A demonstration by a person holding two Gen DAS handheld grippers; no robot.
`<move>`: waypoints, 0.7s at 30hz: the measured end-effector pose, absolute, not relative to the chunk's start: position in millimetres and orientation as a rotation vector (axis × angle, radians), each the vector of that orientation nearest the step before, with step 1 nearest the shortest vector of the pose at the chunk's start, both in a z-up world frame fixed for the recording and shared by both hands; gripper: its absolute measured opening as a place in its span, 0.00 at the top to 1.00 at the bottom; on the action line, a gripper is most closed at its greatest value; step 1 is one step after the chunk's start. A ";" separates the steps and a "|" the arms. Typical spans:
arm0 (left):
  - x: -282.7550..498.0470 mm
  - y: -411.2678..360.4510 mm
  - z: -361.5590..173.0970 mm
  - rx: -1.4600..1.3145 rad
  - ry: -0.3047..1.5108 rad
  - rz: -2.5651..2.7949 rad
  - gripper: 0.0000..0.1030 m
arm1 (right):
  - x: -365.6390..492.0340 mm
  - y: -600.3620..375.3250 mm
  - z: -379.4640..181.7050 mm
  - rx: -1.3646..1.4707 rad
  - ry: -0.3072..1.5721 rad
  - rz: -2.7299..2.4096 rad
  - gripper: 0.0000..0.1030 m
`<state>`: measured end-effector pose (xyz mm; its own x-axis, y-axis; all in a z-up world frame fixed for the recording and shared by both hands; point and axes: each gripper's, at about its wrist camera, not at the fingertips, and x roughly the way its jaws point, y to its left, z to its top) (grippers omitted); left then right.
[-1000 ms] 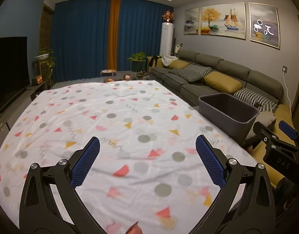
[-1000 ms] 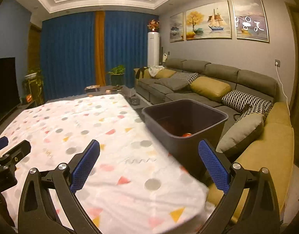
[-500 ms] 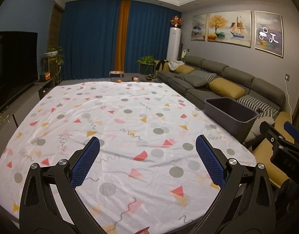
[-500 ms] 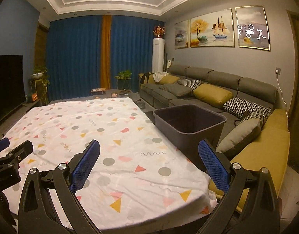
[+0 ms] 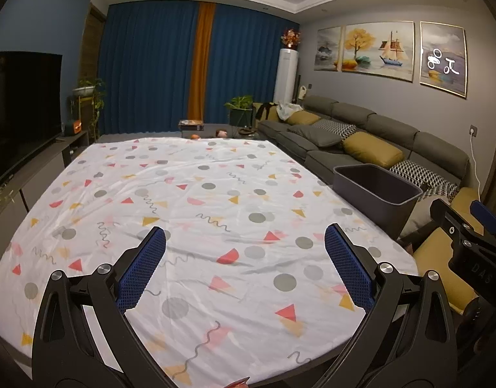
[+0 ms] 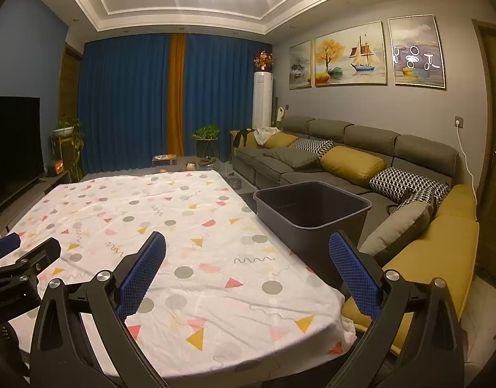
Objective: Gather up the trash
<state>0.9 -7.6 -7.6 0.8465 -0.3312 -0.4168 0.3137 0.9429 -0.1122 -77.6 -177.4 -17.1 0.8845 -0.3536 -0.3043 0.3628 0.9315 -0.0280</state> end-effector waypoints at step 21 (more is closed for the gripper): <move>-7.4 -8.5 -5.1 -0.048 0.437 -0.351 0.06 | -86.0 -180.2 -16.7 0.043 0.297 -0.365 0.05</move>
